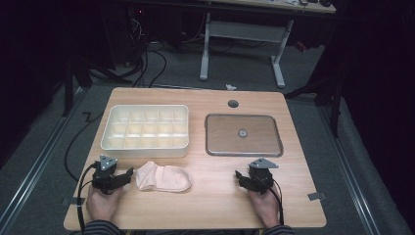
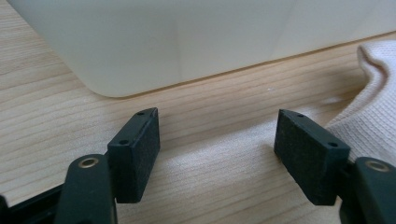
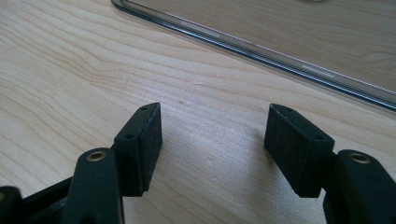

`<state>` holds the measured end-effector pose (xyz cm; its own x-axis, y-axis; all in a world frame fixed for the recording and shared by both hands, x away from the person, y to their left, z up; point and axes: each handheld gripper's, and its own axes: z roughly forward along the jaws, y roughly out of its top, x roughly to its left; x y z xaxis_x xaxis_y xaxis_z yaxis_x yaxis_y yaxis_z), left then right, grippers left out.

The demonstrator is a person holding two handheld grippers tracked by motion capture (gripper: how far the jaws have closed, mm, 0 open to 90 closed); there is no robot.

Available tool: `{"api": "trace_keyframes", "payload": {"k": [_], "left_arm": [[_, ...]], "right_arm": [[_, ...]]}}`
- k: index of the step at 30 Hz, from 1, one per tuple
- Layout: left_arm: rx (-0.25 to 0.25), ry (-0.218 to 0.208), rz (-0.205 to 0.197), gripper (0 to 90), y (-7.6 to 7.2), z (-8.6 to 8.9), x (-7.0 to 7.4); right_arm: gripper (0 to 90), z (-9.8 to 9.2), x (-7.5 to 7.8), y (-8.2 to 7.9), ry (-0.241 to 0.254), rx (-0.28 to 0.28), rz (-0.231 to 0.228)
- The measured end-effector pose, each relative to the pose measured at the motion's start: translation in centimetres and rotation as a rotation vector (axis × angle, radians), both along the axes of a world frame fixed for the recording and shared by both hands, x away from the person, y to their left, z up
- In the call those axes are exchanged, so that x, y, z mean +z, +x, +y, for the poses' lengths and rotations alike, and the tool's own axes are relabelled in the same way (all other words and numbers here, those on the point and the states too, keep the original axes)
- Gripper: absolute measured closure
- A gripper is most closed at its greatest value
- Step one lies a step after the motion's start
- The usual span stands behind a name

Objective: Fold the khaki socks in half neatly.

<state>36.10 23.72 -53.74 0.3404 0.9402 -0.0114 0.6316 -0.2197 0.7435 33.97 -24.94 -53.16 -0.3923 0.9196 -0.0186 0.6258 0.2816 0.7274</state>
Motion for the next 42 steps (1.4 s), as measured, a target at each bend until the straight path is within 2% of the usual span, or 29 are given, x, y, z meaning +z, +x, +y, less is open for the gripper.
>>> {"api": "trace_keyframes", "payload": {"k": [29,33,34,37,40,42], "left_arm": [[-0.001,-0.002,0.005,28.8,0.0,-0.2,0.0],[-0.011,-0.004,0.007,25.9,0.1,-0.2,0.0],[-0.012,-0.004,0.010,25.8,0.1,-0.2,0.0],[-0.008,-0.003,0.008,25.6,0.1,-0.3,0.0],[-0.009,-0.003,0.007,26.2,0.0,-0.3,0.0],[-0.009,-0.007,0.007,27.2,-0.1,-0.3,0.0]], "right_arm": [[39.4,0.0,0.0,0.0,0.004,-0.002,0.000],[42.3,0.1,0.3,-0.3,0.010,0.012,-0.015],[42.7,0.2,0.5,-0.5,0.037,0.022,-0.022],[43.3,0.5,0.8,-0.8,0.054,0.031,-0.025],[43.8,1.7,1.2,-1.4,0.061,0.077,-0.036],[44.0,2.0,1.2,-1.5,0.066,0.086,-0.032]]}}
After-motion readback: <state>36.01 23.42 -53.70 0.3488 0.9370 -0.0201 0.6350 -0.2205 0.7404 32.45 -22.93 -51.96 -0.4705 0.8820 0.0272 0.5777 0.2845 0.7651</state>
